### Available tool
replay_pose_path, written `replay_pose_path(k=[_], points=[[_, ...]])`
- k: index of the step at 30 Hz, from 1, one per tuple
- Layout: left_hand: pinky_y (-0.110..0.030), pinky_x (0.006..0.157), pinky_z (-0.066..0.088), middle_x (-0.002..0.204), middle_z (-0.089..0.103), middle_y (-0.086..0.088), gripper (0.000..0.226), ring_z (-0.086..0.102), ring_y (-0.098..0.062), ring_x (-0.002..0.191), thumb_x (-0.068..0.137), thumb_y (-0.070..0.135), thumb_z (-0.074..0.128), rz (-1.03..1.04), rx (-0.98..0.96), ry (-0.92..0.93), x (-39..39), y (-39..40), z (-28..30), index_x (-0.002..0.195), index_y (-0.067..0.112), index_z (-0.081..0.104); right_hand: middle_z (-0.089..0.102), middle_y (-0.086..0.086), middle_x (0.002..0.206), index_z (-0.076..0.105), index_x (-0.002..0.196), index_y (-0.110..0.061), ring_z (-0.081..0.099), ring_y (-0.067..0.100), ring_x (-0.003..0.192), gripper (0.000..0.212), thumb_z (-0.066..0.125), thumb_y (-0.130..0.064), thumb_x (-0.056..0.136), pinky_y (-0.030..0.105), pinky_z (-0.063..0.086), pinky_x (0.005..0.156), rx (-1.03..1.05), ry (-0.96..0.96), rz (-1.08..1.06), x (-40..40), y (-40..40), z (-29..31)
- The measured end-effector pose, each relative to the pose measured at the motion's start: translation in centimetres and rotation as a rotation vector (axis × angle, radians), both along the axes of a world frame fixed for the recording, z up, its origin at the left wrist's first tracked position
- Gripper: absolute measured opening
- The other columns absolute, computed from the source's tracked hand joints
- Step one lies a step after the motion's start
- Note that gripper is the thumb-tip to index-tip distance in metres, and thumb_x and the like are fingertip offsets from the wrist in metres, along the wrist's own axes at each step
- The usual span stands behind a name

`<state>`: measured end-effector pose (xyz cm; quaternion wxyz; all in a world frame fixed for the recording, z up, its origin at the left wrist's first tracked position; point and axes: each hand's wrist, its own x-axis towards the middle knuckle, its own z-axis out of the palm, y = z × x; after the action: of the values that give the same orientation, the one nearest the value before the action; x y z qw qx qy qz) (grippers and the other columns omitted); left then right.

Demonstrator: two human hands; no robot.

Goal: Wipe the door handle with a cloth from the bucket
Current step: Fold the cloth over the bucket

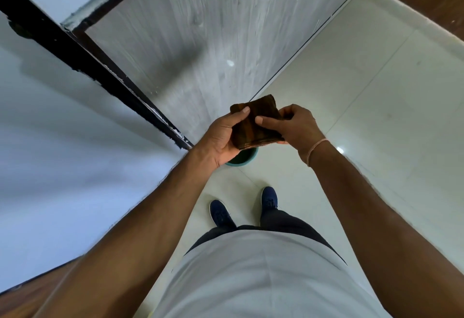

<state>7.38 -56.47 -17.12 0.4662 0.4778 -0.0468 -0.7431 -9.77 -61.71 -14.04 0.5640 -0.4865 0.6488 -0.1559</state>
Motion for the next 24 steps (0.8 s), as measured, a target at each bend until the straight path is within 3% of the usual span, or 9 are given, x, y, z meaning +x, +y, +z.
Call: replay_pose_path(k=[2,4,6,9,12,16,20,22,24], points=[[-0.045,0.102,0.061,0.129,0.077,-0.017,0.041,0.075,-0.034,0.119,0.107,0.027,0.063,0.061,0.036,0.012,-0.4,-0.2,-0.7,0.143,0.008,0.063,0.073,0.009,0.112,0.064,0.116,-0.011,0.072,0.026,0.108,0.058,0.088,-0.05,0.079,0.037,0.06,0.087,0.135,-0.11,0.011,-1.0,-0.5,-0.8],[-0.044,0.102,0.061,0.13,0.077,-0.016,0.043,0.074,-0.033,0.121,0.107,0.029,0.063,0.121,0.065,0.029,-0.6,-0.2,-1.7,0.144,0.008,0.062,0.074,0.009,0.111,0.068,0.113,-0.014,0.071,0.03,0.114,0.044,0.082,-0.045,0.086,0.039,0.056,0.095,0.349,-0.302,0.012,-2.1,-0.7,-1.8],[-0.045,0.103,0.06,0.136,0.073,-0.018,0.048,0.07,-0.035,0.127,0.107,0.03,0.063,0.167,0.078,0.047,-0.8,-0.2,-3.1,0.149,0.007,0.059,0.073,0.01,0.107,0.07,0.108,-0.015,0.07,0.029,0.105,0.026,0.078,-0.035,0.091,0.039,0.055,0.096,0.519,-0.476,-0.047,-3.1,-0.7,-3.0],[-0.047,0.099,0.062,0.144,0.068,-0.02,0.051,0.069,-0.035,0.128,0.108,0.03,0.06,0.224,0.102,0.052,-1.2,-0.1,-5.6,0.154,0.007,0.054,0.074,0.01,0.098,0.071,0.101,-0.013,0.073,0.023,0.09,0.015,0.076,-0.023,0.09,0.032,0.061,0.082,0.609,-0.547,-0.138,-3.5,-0.9,-5.2],[-0.037,0.079,0.064,0.143,0.069,-0.018,0.05,0.071,-0.028,0.12,0.11,0.036,0.058,0.26,0.195,-0.116,-1.4,0.0,-8.8,0.152,0.01,0.056,0.075,0.006,0.087,0.071,0.095,-0.015,0.072,0.017,0.076,0.012,0.078,-0.022,0.088,0.024,0.06,0.064,0.622,-0.497,-0.156,-2.8,-1.6,-8.4],[-0.032,0.082,0.054,0.127,0.075,-0.006,0.049,0.065,-0.021,0.103,0.113,0.048,0.045,0.182,0.296,-0.398,-0.8,0.5,-16.4,0.138,0.012,0.066,0.072,0.003,0.084,0.065,0.096,-0.017,0.067,0.012,0.07,0.021,0.084,-0.02,0.088,0.02,0.056,0.057,0.521,-0.316,-0.136,-1.9,-3.4,-16.0],[-0.032,0.085,0.054,0.125,0.072,-0.004,0.037,0.067,-0.019,0.101,0.114,0.036,0.048,0.149,0.358,-0.535,-0.3,0.4,-26.0,0.139,0.013,0.063,0.076,0.01,0.095,0.071,0.111,-0.008,0.076,0.016,0.074,0.035,0.089,-0.015,0.083,0.024,0.061,0.065,0.394,-0.125,-0.058,-0.5,-5.5,-26.1],[-0.034,0.084,0.053,0.12,0.071,-0.006,0.03,0.066,-0.017,0.095,0.113,0.034,0.051,0.142,0.353,-0.604,-0.3,0.0,-31.0,0.129,0.014,0.066,0.077,0.013,0.103,0.072,0.112,-0.008,0.079,0.022,0.082,0.033,0.088,-0.009,0.083,0.028,0.064,0.072,0.38,-0.061,-0.012,0.5,-6.4,-31.8],[-0.043,0.092,0.055,0.121,0.072,-0.014,0.026,0.069,-0.023,0.104,0.112,0.033,0.054,0.119,0.335,-0.7,-0.2,-0.6,-35.8,0.119,0.013,0.068,0.076,0.015,0.108,0.072,0.115,-0.008,0.08,0.023,0.083,0.033,0.085,-0.005,0.084,0.031,0.066,0.075,0.357,-0.011,0.041,1.6,-7.4,-37.4]])
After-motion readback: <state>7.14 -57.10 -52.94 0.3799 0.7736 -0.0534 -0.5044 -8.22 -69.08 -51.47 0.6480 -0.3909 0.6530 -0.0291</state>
